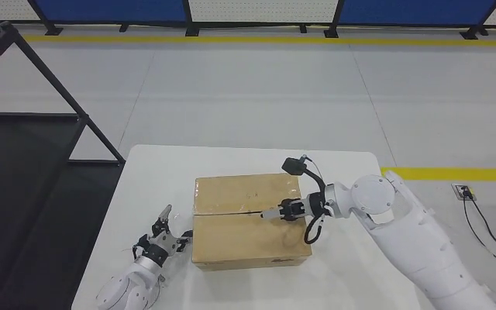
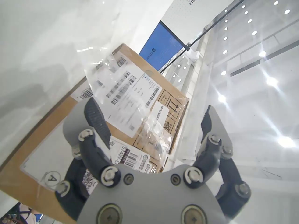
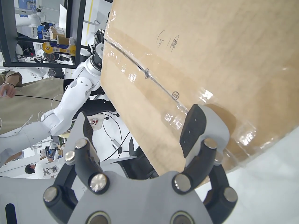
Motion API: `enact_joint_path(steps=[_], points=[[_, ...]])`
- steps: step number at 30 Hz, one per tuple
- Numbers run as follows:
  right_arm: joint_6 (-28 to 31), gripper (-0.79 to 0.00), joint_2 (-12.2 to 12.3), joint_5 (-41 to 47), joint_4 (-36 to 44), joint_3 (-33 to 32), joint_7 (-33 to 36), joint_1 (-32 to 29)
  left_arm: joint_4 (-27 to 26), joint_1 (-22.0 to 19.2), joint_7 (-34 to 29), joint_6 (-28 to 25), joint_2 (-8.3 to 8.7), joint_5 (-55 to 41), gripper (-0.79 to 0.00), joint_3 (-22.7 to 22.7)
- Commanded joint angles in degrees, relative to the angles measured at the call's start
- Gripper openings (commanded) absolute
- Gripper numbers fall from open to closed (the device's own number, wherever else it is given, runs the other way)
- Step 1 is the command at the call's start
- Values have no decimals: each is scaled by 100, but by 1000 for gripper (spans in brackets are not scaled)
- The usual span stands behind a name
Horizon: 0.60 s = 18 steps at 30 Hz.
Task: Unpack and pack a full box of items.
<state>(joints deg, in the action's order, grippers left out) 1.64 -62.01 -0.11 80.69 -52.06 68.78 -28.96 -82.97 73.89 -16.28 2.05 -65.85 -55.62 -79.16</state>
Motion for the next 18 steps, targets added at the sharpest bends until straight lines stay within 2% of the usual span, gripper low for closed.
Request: enact_joint_path(steps=[1,10,18], points=[[-10,0,4,-5,18,-12,6,-13,-1,-21,55,-78,-27,6,0,68],[8,0,3,-1,2,-19,12,-30,98,-192,588,-599,-144,61,0,182],[9,0,10,-20,10,-45,27,-45,-66,-137,992,-1277,-201,328,0,29]])
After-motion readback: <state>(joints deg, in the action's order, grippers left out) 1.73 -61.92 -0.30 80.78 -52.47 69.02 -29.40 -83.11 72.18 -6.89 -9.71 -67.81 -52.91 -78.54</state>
